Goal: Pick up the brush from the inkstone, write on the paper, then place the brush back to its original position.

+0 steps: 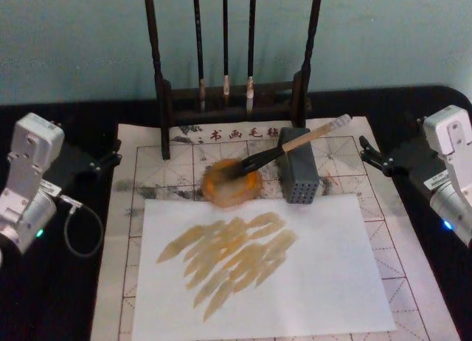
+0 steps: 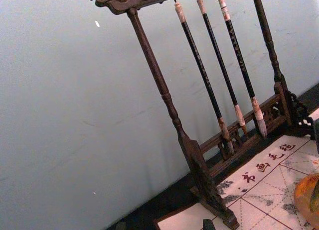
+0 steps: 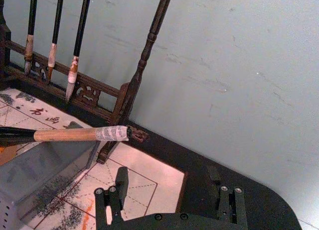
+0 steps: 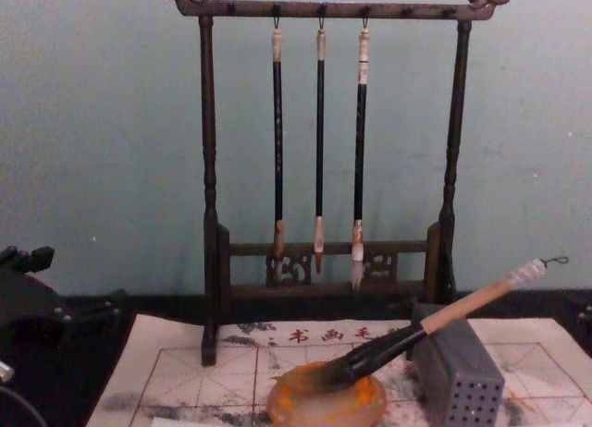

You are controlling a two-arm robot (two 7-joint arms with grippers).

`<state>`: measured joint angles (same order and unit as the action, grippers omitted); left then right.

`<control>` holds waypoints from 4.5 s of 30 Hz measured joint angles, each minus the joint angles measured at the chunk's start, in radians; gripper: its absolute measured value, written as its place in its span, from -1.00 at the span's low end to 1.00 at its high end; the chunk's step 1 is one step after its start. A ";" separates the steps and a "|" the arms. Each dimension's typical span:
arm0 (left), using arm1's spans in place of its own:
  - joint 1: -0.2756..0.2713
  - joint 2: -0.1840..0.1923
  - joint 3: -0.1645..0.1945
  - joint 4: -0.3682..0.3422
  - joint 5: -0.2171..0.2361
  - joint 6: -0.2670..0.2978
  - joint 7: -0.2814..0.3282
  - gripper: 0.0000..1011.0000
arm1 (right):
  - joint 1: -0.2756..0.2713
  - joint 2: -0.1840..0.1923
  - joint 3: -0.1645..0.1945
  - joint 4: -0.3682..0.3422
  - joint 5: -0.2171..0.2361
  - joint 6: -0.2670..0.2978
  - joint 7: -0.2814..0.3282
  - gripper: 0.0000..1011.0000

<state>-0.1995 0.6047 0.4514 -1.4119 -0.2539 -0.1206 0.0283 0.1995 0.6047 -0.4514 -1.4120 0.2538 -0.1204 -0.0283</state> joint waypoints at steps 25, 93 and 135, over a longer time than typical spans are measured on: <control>0.000 0.000 0.000 0.000 0.000 0.000 0.000 0.98 | 0.000 0.000 0.000 0.000 0.000 0.000 0.000 0.98; 0.000 0.000 0.000 0.000 0.000 0.000 0.000 0.98 | 0.035 -0.243 0.218 0.217 0.690 0.168 0.563 0.98; 0.000 0.000 0.000 0.000 0.000 0.000 0.000 0.98 | 0.159 -0.286 0.143 0.381 0.878 0.232 0.595 0.98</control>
<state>-0.1996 0.6047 0.4514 -1.4120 -0.2539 -0.1205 0.0282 0.3583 0.3182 -0.3088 -1.0312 1.1321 0.1114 0.5664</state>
